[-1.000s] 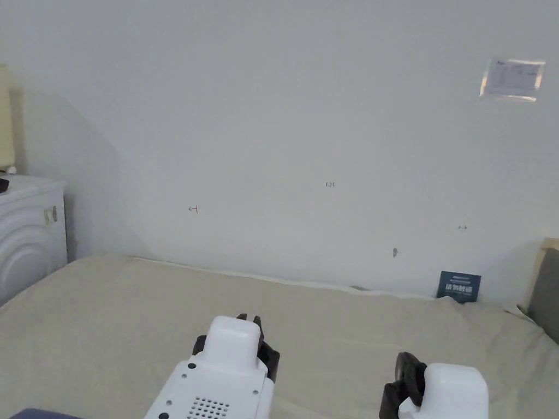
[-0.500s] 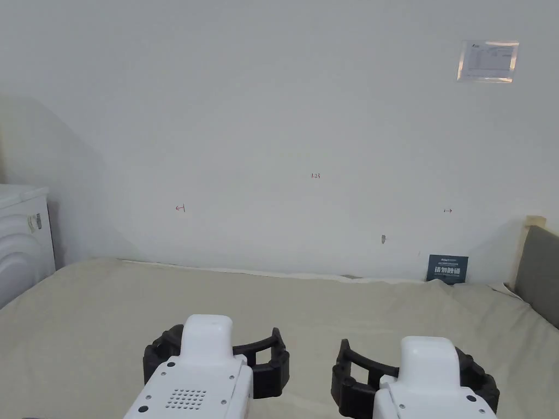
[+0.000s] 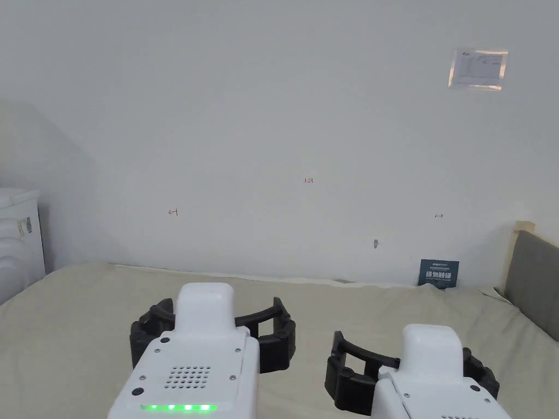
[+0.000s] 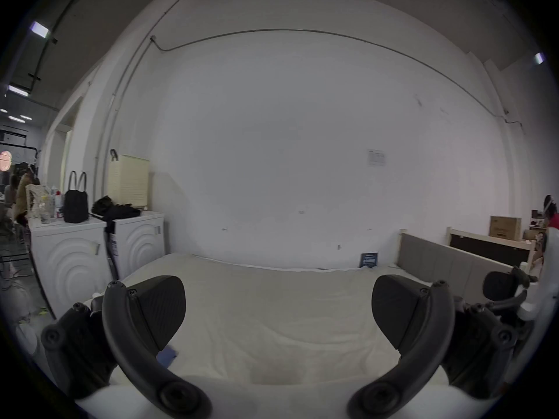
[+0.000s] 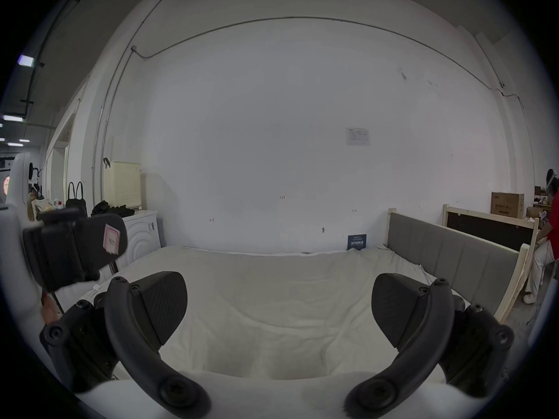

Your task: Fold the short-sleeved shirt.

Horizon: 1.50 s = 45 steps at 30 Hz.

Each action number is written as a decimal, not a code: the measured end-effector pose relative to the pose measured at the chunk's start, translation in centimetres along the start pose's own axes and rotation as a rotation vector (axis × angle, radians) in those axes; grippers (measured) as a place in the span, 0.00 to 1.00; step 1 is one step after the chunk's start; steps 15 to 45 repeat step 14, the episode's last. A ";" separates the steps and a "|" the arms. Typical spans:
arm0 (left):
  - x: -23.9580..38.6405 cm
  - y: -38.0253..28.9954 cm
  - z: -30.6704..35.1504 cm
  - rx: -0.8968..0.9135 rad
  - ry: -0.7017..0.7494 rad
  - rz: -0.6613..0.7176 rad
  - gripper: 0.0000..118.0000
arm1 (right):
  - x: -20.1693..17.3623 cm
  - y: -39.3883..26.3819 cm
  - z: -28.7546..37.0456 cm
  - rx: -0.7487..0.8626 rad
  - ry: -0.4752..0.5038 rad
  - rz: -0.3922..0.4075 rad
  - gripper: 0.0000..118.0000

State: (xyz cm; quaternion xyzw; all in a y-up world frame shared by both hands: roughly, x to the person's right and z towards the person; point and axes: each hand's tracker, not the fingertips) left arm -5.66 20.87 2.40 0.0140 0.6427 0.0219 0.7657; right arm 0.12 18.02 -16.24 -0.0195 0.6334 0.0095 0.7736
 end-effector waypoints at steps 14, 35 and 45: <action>0.0 -1.0 -1.0 -0.087 0.081 0.048 1.00 | -0.3 -0.7 -0.2 0.011 -0.013 0.031 1.00; 0.0 -1.0 -1.0 -0.087 0.081 0.048 1.00 | -0.3 -0.7 -0.2 0.011 -0.013 0.031 1.00; 0.0 -1.0 -1.0 -0.087 0.081 0.048 1.00 | -0.3 -0.7 -0.2 0.011 -0.013 0.031 1.00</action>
